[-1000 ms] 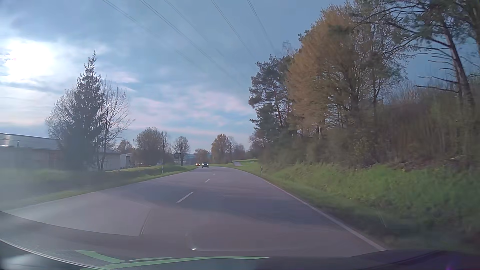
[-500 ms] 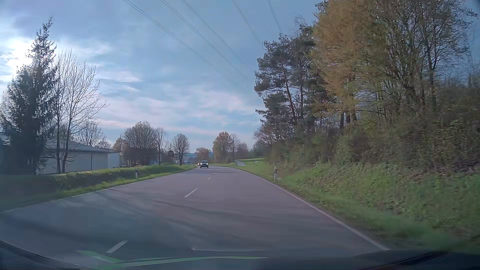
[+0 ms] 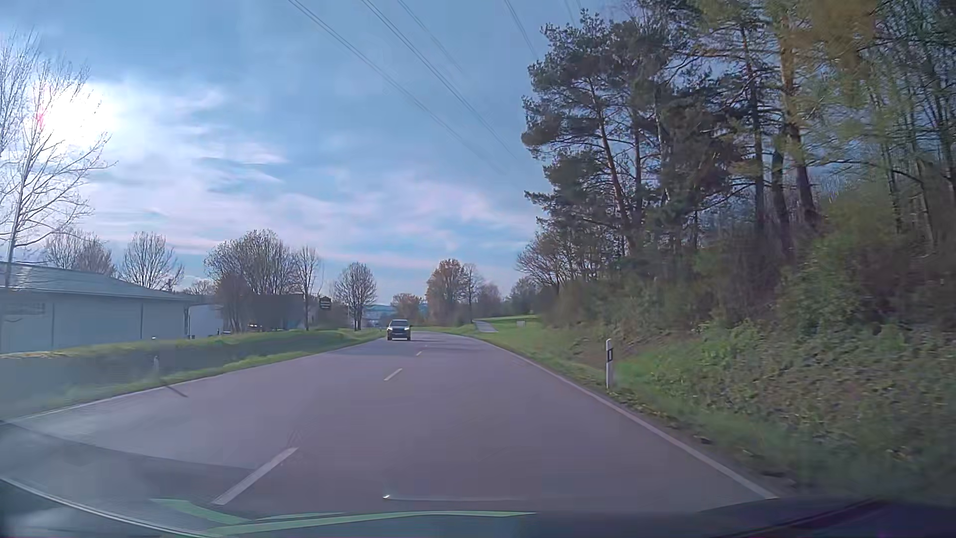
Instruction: Follow the waypoints while adhering to traffic rules and regulations
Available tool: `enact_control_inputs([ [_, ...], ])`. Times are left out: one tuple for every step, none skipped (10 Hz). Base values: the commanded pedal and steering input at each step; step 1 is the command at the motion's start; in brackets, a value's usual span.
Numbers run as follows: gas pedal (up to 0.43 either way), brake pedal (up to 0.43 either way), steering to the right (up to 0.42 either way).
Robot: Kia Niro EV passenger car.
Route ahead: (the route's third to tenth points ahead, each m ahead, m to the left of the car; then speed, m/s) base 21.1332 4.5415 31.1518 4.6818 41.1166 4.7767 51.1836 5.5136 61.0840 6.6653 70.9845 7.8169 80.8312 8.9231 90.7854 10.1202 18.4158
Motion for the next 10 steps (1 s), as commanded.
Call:
enact_control_inputs([
  [0.138, 0.0, -0.005],
  [0.138, 0.0, -0.005],
  [0.138, 0.0, -0.006],
  [0.138, 0.0, -0.006],
  [0.138, 0.0, -0.006],
  [0.138, 0.0, -0.006],
  [0.138, 0.0, -0.007],
  [0.138, 0.0, -0.007],
  [0.138, 0.0, -0.006],
  [0.138, 0.0, -0.006],
])
